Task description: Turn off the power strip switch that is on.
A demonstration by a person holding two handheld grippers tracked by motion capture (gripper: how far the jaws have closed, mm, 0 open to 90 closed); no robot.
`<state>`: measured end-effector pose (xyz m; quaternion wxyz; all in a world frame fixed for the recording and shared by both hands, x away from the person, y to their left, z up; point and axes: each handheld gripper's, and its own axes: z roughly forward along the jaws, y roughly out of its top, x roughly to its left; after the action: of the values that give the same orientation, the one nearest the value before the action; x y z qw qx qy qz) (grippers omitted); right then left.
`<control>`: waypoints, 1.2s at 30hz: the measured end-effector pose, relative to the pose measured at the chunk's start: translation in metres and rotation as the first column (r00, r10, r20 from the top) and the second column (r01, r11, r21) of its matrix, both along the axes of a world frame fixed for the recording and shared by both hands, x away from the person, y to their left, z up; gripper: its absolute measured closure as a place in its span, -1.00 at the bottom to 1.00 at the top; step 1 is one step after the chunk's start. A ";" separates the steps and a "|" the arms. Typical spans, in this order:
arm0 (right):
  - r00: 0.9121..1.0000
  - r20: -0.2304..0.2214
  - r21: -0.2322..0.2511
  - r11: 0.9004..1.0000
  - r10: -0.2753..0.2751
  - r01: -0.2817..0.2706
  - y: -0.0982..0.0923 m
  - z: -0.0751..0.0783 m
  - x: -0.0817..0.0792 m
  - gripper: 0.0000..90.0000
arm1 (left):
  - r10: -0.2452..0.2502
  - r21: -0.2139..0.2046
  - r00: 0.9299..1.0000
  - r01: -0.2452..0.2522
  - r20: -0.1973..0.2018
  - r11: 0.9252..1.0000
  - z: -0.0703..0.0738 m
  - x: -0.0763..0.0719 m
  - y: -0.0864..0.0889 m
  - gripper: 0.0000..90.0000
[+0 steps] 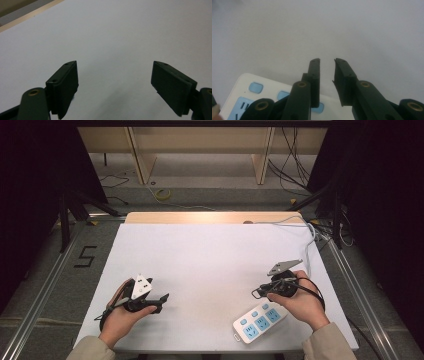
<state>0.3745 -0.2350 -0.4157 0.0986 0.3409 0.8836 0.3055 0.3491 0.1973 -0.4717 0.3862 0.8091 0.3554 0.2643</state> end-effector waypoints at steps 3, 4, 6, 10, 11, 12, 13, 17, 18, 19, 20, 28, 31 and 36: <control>1.000 0.031 0.036 0.999 0.004 -0.005 -0.002 0.001 -0.001 0.56 | 0.000 -0.001 1.000 0.000 0.001 1.000 0.000 0.000 0.000 -0.52; 0.999 0.043 0.041 0.999 0.007 -0.009 -0.003 0.001 -0.001 0.52 | 0.000 0.000 1.000 0.000 0.001 1.000 0.000 0.000 0.000 -0.52; 0.999 0.054 0.048 0.999 0.006 -0.008 -0.005 0.001 -0.002 0.46 | 0.000 0.000 1.000 0.000 0.001 1.000 0.000 0.000 0.000 -0.52; 0.996 0.087 0.072 0.997 0.008 -0.014 -0.009 -0.001 -0.003 0.35 | 0.000 0.001 1.000 0.000 0.002 1.000 0.000 0.000 0.000 -0.52; 0.995 0.101 0.077 0.997 0.017 -0.024 -0.009 -0.001 -0.003 0.32 | 0.001 0.002 1.000 -0.001 0.003 1.000 0.000 0.000 0.000 -0.52; 0.993 0.112 0.082 0.996 0.022 -0.031 -0.010 -0.001 -0.004 0.28 | 0.001 0.002 1.000 -0.001 0.002 1.000 0.000 0.000 0.001 -0.52; 0.992 0.125 0.096 0.995 0.026 -0.038 -0.011 -0.002 -0.004 0.22 | 0.001 0.002 1.000 -0.001 0.002 1.000 0.000 0.000 0.001 -0.52; 0.985 0.168 0.129 0.991 0.023 -0.045 -0.014 -0.002 -0.005 0.12 | -0.001 -0.001 1.000 0.001 -0.001 1.000 0.000 0.000 0.000 -0.52; 0.983 0.181 0.136 0.990 0.020 -0.045 -0.016 -0.003 -0.006 0.09 | -0.001 -0.001 1.000 0.001 -0.001 1.000 0.000 0.000 0.000 -0.52; 0.982 0.189 0.135 0.990 0.020 -0.046 -0.016 -0.003 -0.006 0.06 | -0.002 -0.001 1.000 0.002 -0.001 1.000 0.000 0.000 0.000 -0.52; 0.979 0.202 0.135 0.990 0.023 -0.051 -0.017 -0.003 -0.006 0.05 | -0.001 -0.001 1.000 0.001 -0.001 1.000 0.000 0.000 0.000 -0.52; 0.973 0.230 0.177 0.983 0.001 -0.043 -0.023 -0.006 -0.009 -0.07 | -0.001 -0.002 1.000 0.001 -0.003 1.000 0.000 0.000 0.000 -0.52; 0.970 0.241 0.189 0.981 -0.013 -0.034 -0.026 -0.009 -0.010 -0.14 | -0.001 -0.002 1.000 0.001 -0.005 1.000 -0.001 -0.001 0.000 -0.52; 0.966 0.256 0.211 0.977 -0.037 -0.019 -0.031 -0.012 -0.013 -0.19 | -0.003 0.002 1.000 0.003 -0.008 1.000 -0.001 -0.001 0.001 -0.52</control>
<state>0.3611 -0.2658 -0.4282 0.1777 0.3107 0.8241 0.4391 0.3485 0.1979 -0.4722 0.3846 0.8109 0.3556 0.2609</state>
